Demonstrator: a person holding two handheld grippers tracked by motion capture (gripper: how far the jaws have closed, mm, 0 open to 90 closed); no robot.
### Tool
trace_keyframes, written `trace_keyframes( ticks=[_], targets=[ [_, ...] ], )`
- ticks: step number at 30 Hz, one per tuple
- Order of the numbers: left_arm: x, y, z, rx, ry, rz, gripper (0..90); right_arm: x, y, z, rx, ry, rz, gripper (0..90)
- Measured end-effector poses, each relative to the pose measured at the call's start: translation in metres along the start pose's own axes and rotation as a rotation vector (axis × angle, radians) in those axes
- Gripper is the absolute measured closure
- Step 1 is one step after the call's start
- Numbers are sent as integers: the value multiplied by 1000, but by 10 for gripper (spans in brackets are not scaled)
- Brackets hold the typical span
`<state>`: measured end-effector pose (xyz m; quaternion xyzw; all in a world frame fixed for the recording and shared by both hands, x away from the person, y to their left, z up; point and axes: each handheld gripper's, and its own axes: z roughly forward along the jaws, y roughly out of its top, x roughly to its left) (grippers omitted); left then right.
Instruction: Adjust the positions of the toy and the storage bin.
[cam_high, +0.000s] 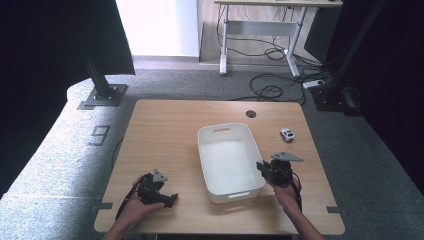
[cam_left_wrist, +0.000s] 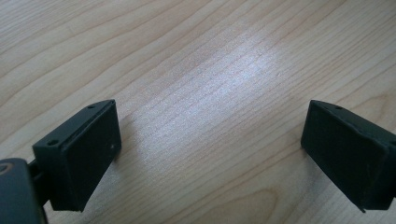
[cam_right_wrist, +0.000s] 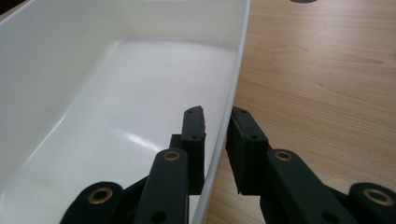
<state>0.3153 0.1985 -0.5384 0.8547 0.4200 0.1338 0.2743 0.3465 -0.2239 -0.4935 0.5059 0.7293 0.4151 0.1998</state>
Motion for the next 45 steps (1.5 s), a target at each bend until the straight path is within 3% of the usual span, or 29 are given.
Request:
trace_keyframes(
  ticks=[45],
  targets=[
    [0,0,0,0,-2,-1,51,12,13,22,-3,24,-11,770]
  ],
)
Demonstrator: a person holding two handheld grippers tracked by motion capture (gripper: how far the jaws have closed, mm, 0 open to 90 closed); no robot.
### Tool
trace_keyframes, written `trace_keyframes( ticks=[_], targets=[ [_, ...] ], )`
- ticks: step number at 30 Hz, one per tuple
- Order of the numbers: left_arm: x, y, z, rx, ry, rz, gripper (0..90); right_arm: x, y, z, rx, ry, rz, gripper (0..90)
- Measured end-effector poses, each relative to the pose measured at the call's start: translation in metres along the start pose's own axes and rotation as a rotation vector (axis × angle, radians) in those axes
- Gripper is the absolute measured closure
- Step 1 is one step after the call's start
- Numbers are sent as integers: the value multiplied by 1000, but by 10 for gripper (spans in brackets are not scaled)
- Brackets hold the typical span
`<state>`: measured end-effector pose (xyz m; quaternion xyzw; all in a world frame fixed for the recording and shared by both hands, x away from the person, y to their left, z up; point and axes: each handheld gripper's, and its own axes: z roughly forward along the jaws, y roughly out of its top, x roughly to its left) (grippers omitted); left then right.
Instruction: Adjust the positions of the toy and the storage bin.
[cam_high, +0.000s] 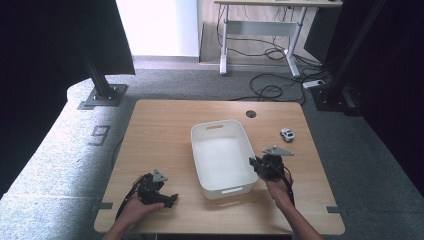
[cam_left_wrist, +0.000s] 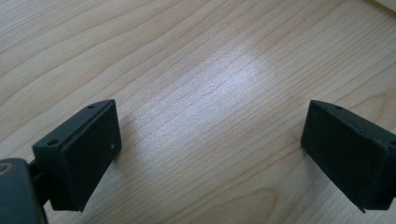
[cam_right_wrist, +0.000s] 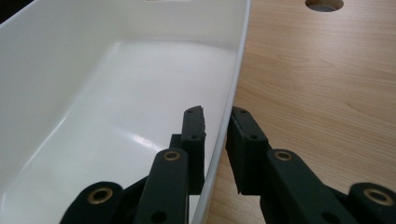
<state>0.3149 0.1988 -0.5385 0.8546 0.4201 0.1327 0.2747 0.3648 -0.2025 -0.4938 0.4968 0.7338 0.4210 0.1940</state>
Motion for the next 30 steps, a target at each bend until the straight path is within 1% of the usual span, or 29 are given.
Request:
trace_keyframes(
  ticks=[7,14,30],
  targets=[
    [0,0,0,0,0,1,51,5,2,4,5,1,-11,769],
    [0,0,0,0,0,1,52,7,4,5,8,-5,-24,769],
    [0,0,0,0,0,1,51,8,5,8,8,-5,-20,769]
  ],
)
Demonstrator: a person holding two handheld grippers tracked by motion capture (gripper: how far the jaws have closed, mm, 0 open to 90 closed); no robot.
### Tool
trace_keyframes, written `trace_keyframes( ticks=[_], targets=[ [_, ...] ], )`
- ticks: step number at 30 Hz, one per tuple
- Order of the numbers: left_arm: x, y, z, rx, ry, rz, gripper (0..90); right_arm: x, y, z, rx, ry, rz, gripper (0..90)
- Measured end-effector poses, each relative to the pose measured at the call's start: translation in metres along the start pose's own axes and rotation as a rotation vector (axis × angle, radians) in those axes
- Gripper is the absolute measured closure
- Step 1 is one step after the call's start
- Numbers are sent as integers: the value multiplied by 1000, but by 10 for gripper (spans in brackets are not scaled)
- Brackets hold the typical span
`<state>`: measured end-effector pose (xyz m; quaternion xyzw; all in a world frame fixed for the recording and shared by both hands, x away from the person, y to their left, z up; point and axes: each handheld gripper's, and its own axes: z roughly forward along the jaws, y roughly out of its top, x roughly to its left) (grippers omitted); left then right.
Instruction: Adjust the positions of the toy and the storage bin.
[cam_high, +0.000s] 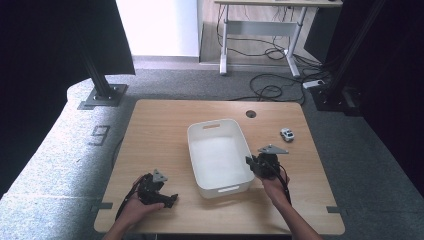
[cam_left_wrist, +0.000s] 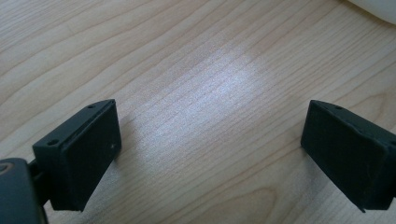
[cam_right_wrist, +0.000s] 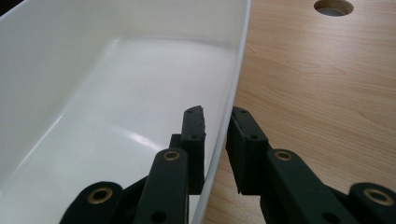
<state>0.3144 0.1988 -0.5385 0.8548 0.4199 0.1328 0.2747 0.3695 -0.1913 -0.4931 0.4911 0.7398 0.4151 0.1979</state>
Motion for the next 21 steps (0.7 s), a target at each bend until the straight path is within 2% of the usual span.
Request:
trace_keyframes(
  ticks=[21],
  targets=[
    [0,0,0,1,0,1,50,-4,2,2,-2,-7,1,775]
  ],
)
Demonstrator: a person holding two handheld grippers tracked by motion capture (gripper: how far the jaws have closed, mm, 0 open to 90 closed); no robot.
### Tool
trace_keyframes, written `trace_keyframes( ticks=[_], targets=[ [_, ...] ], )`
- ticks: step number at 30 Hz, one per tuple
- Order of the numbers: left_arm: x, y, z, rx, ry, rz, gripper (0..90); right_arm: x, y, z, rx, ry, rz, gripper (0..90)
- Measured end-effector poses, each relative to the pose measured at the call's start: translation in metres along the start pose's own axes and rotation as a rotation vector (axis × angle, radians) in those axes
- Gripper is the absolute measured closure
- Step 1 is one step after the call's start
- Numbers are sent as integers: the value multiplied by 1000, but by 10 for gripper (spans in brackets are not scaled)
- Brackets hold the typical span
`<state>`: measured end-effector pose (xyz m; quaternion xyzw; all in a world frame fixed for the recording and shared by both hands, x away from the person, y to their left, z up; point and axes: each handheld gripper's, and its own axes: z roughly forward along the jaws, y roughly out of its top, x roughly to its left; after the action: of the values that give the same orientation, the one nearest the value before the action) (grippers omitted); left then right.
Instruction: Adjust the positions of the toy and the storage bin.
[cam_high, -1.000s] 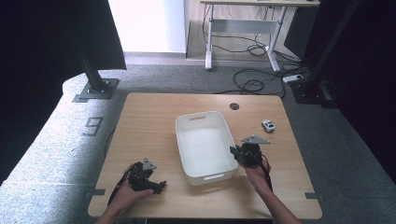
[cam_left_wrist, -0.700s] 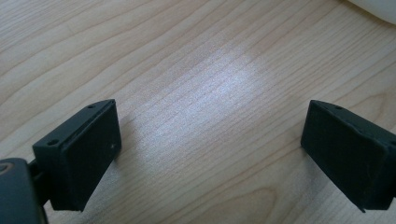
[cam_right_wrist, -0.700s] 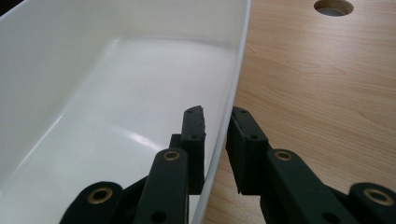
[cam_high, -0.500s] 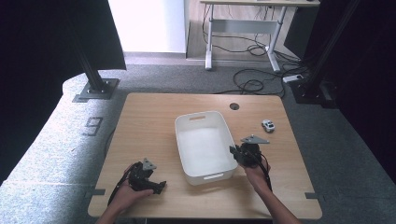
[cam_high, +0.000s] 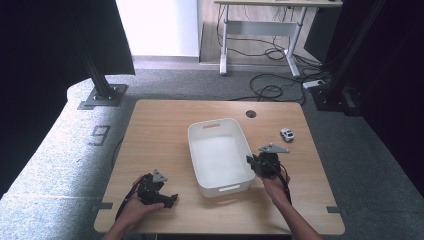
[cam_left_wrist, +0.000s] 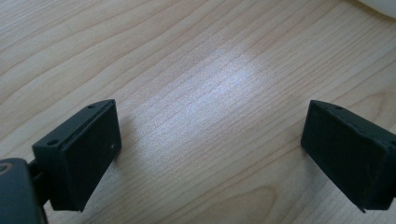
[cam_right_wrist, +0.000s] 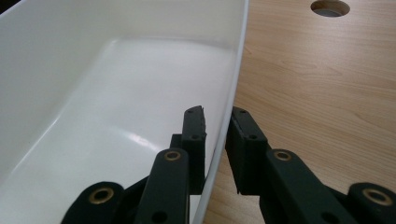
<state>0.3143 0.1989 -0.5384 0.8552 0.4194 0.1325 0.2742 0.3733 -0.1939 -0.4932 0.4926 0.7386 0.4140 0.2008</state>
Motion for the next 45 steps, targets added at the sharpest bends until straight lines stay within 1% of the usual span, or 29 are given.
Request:
trace_keyframes(
  ticks=[5,12,19,25,26,27,28,29,30,31,32,34,35,36,39,41,43,45],
  targets=[
    [0,0,0,1,0,0,49,-2,2,2,2,-11,-1,775],
    [0,0,0,1,-1,1,48,-7,4,3,-1,-25,14,774],
    [0,0,0,1,0,1,49,-10,5,4,2,-8,9,770],
    [0,0,0,1,-1,1,48,-14,5,5,-1,11,19,758],
    [0,0,0,1,-1,2,47,-14,5,5,2,15,20,722],
    [0,0,0,1,-1,2,47,-14,5,5,1,8,19,644],
    [0,0,0,1,-1,1,47,-14,5,5,1,8,19,644],
    [0,0,0,1,-1,1,48,-18,4,4,-6,24,30,490],
    [0,0,0,1,-1,1,48,-18,4,4,-6,24,30,490],
    [0,0,0,1,-2,1,48,-19,4,2,-14,30,48,470],
    [0,0,0,1,-1,2,48,-21,5,-2,-36,39,52,438],
    [0,0,0,1,-2,2,47,-23,6,-9,-75,46,47,398],
    [0,0,0,1,-1,1,47,-24,7,-12,-84,54,44,389],
    [0,0,0,1,-2,1,47,-27,9,-17,-98,56,28,369],
    [0,0,0,1,0,0,47,-30,10,-22,-111,56,18,366],
    [0,0,0,2,0,0,47,-35,11,-26,-118,50,12,364],
    [0,0,0,2,0,0,47,-42,11,-28,-121,34,21,364],
    [0,0,0,1,0,0,46,-44,10,-28,-122,30,24,363]
  ],
)
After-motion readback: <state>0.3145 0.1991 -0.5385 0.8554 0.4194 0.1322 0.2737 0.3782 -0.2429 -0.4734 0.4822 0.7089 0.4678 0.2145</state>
